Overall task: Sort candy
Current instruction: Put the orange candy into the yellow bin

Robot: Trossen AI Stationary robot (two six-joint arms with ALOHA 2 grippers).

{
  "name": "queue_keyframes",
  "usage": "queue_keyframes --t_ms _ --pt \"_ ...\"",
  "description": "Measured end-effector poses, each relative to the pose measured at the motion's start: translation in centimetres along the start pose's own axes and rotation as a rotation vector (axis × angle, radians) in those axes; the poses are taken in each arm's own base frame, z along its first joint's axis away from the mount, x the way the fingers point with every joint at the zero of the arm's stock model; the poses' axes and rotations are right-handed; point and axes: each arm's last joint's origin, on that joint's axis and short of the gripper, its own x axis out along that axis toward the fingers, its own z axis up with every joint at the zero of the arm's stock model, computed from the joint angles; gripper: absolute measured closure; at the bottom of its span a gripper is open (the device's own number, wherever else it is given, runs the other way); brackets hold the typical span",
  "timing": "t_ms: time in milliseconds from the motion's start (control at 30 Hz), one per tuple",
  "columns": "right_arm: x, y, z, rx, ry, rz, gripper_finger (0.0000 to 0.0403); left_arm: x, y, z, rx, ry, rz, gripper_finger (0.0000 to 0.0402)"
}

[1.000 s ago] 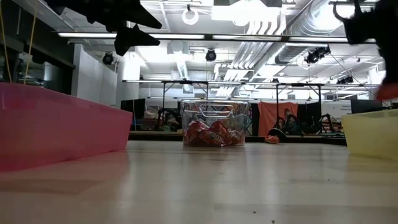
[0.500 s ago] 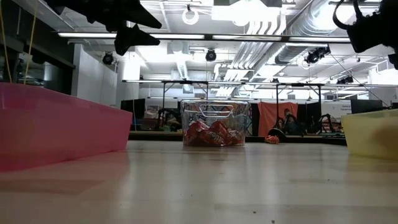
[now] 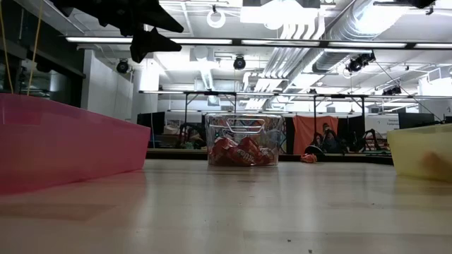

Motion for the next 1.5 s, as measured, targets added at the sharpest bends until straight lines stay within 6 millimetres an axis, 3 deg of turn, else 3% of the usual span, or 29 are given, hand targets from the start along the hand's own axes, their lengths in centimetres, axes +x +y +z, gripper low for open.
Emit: queue_keyframes --t_ms 367,500,633,900,1200,1333,1500 --pt "9.1 0.7 -4.8 0.280 0.362 -0.459 0.0192 0.0 0.0 0.0 -0.001 0.000 0.000 0.0199" --pt "11.9 0.0 -6.0 0.311 0.343 -0.601 0.0192 0.0 0.0 0.0 -0.001 0.000 0.000 0.0199" --pt "13.9 -0.4 -6.0 0.333 0.241 -0.659 0.0192 0.0 0.0 0.1 -0.002 -0.014 -0.005 0.0199" --pt "16.2 -1.6 -5.3 0.373 0.061 -0.774 0.0192 0.0 -0.2 0.6 -0.005 -0.057 -0.021 0.0199" --pt "17.7 -2.5 -5.1 0.375 0.009 -0.849 0.0206 0.0 -0.2 0.6 -0.014 -0.060 -0.022 0.0199" --pt "17.9 -2.7 -5.0 0.376 0.000 -0.875 0.0254 0.0 -0.2 0.6 -0.014 -0.060 -0.022 0.0199" --pt "17.7 -2.9 -5.1 0.349 0.002 -0.897 0.0365 0.0 -0.2 0.6 -0.013 -0.060 -0.022 0.0199"
